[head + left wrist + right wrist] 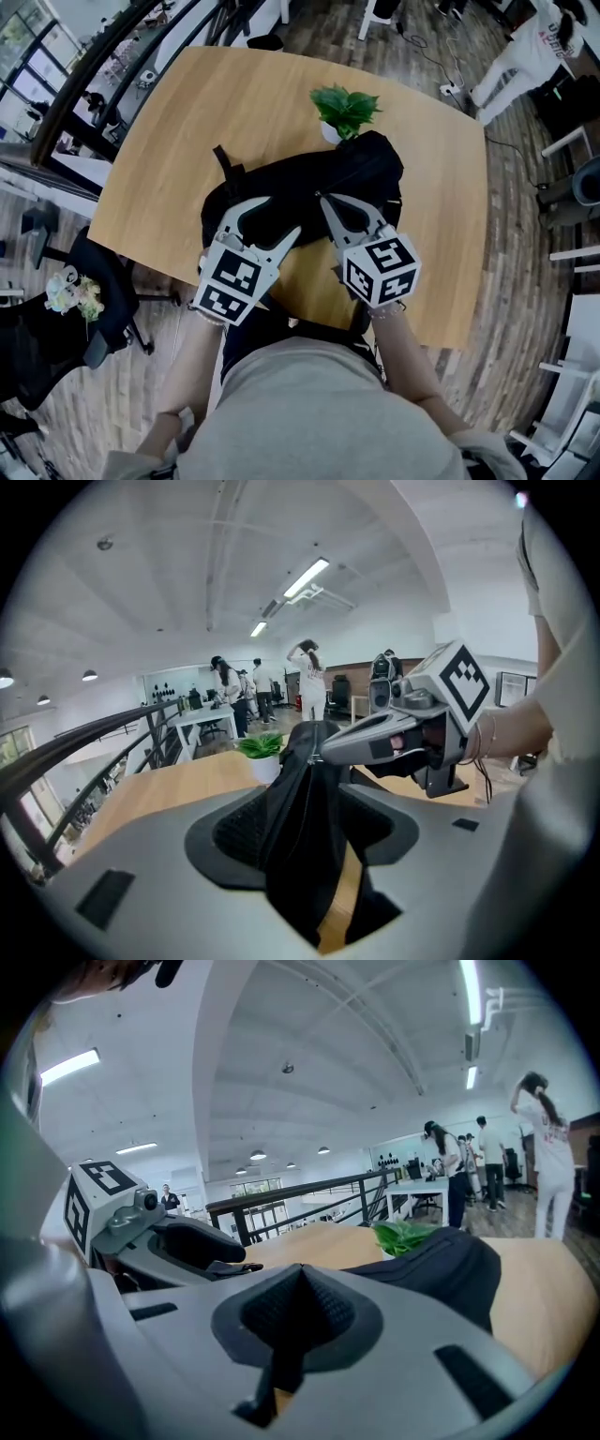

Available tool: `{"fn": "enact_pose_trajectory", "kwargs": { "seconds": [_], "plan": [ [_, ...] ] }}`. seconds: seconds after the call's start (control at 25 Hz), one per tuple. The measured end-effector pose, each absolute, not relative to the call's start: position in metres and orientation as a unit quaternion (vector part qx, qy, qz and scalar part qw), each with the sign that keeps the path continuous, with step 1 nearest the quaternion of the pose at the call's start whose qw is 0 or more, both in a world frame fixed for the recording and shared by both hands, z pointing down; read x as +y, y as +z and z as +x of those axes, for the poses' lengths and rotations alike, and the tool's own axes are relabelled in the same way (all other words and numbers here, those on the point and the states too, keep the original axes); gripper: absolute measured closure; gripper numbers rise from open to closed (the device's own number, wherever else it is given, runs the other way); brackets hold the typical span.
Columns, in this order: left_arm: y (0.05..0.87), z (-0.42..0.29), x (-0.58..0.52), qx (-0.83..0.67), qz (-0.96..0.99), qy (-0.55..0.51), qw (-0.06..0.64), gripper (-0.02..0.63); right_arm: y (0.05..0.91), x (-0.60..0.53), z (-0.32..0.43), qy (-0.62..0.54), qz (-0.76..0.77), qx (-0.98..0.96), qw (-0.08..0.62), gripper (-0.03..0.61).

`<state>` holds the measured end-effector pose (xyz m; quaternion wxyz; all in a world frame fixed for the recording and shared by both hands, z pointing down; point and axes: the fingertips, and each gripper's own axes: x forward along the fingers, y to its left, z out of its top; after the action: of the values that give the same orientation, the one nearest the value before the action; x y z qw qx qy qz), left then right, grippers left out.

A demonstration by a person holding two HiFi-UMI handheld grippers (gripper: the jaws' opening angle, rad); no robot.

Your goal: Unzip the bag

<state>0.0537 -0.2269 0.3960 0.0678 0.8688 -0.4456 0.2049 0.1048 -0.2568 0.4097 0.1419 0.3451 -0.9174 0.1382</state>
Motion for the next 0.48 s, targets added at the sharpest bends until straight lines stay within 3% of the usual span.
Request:
{"fn": "enact_pose_trajectory", "kwargs": {
  "seconds": [0.16,0.2,0.28,0.48],
  "plan": [
    [0.419,0.065,-0.233,-0.433,0.857,0.275,0.044,0.36,0.41,-0.253,0.106,0.145,0.349,-0.916,0.136,0.569],
    [0.423,0.064,-0.235,-0.435,0.852,0.288,0.041,0.382,0.41,-0.253,0.106,0.144,0.35,-0.916,0.137,0.569],
    [0.427,0.059,-0.238,-0.446,0.842,0.302,0.036,0.508,0.41,-0.25,0.106,0.142,0.351,-0.915,0.139,0.569],
    [0.427,0.056,-0.238,-0.444,0.842,0.305,0.028,0.572,0.411,-0.25,0.108,0.142,0.357,-0.913,0.138,0.569]
  ]
}}
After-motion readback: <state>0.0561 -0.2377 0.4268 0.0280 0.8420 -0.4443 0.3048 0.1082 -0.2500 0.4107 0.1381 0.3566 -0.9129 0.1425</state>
